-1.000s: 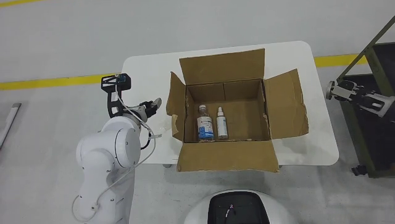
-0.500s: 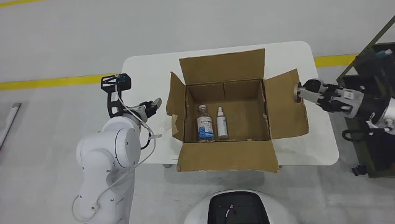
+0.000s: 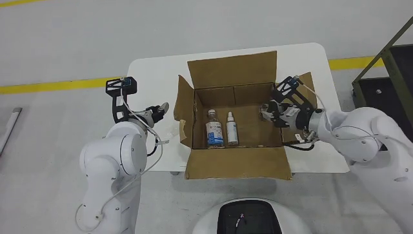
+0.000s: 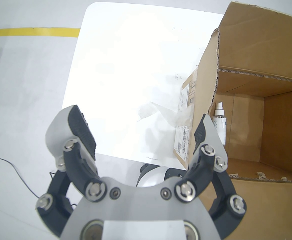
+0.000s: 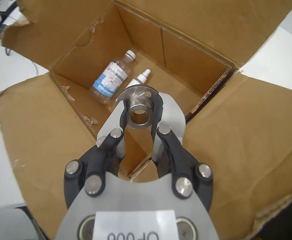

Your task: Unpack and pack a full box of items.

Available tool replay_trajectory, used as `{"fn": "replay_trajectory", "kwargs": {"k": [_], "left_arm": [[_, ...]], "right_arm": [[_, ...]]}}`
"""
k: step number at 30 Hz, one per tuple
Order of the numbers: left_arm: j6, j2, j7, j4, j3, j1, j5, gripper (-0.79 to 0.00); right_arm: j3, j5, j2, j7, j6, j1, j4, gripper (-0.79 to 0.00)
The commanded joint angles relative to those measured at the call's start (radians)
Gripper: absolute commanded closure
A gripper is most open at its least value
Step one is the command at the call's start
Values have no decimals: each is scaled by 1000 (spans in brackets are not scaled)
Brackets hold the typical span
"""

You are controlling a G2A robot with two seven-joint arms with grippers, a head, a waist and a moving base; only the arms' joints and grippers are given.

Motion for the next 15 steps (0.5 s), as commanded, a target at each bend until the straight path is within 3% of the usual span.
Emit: {"fn": "replay_trajectory", "kwargs": {"k": [1,15], "left_arm": [[0,0,0,0,0,0,0,-785],[0,0,0,0,0,0,0,-785]], "right_arm": [[-4,-3,0,-1,5,1,3,0],[-24,-50,-3,-47,35,-14,-1,0]]}}
